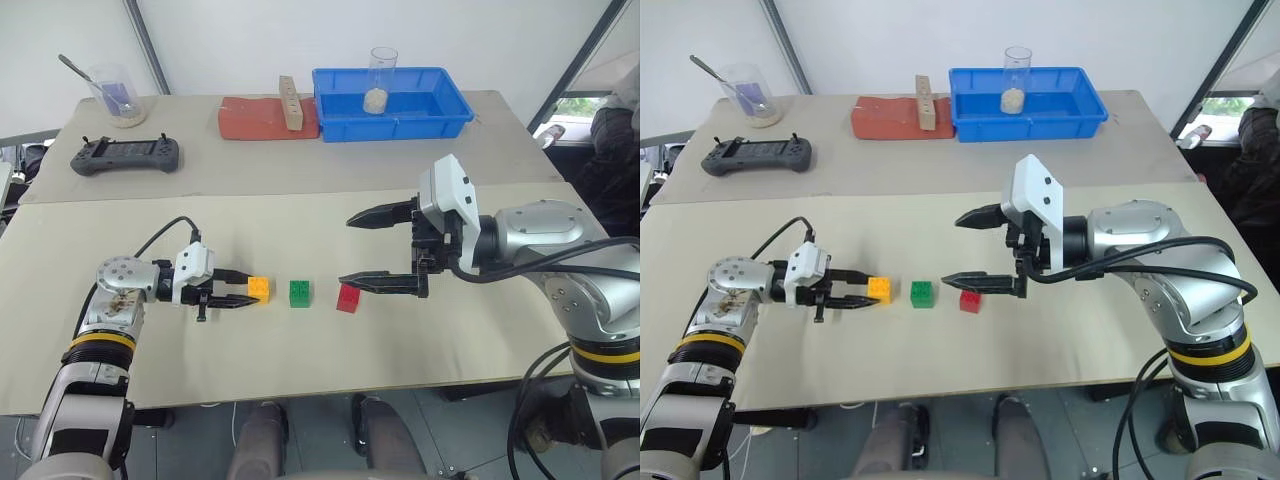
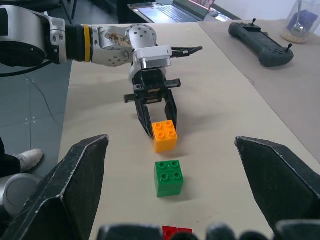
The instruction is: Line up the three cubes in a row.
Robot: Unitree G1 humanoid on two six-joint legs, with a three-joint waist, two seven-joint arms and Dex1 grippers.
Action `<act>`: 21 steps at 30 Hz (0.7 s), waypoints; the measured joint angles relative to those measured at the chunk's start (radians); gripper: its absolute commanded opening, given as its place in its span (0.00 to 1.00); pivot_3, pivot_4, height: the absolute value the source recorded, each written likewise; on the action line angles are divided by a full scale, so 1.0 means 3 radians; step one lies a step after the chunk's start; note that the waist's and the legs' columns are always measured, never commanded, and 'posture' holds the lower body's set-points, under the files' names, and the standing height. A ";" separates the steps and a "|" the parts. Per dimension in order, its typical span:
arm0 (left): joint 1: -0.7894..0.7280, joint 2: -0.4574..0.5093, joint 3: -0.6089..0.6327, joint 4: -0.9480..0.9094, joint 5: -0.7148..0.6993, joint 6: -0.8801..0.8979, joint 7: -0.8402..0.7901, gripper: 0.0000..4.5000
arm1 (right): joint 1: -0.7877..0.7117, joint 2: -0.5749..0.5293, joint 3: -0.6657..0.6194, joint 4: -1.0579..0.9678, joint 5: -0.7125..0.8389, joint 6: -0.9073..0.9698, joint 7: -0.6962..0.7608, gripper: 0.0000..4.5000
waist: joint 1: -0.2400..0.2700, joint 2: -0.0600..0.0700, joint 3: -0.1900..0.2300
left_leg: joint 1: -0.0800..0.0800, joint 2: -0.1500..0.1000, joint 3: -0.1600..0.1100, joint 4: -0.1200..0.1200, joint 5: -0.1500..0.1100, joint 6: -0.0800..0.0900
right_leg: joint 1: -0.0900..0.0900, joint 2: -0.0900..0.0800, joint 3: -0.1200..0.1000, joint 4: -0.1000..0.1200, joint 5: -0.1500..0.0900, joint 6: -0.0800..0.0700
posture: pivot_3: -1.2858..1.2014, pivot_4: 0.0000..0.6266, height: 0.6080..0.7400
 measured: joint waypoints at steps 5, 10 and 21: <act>-0.0004 0.0000 -0.0002 0.0101 0.0015 -0.0019 -0.0013 0.99 | 0.0009 -0.0007 0.0000 0.0000 -0.0009 -0.0001 0.0003 1.00 | 0.0000 0.0000 0.0000 | -0.0001 0.0000 0.0000 0.0000 0.0000 0.0000 | 0.0000 0.0000 0.0000 -0.0001 0.0000 0.0000 | 0.52 0.24 1.00; 0.0005 0.0068 0.0009 0.0035 0.0002 0.0027 -0.0032 0.99 | 0.0067 -0.0033 -0.0003 0.0000 -0.0041 -0.0010 0.0009 1.00 | 0.0000 0.0000 0.0000 | -0.0002 0.0000 0.0000 0.0000 0.0000 0.0000 | 0.0000 0.0000 0.0000 -0.0001 0.0000 0.0000 | 0.52 0.24 1.00; 0.0404 0.1101 0.0539 -0.1868 -0.0421 0.1677 0.0230 0.99 | 0.0782 -0.0558 -0.0441 0.0195 -0.0289 -0.0485 0.0301 1.00 | -0.0005 -0.0002 0.0002 | 0.0001 0.0000 0.0002 -0.0001 -0.0001 -0.0001 | -0.0002 -0.0003 0.0001 -0.0001 -0.0005 0.0005 | 0.52 0.24 1.00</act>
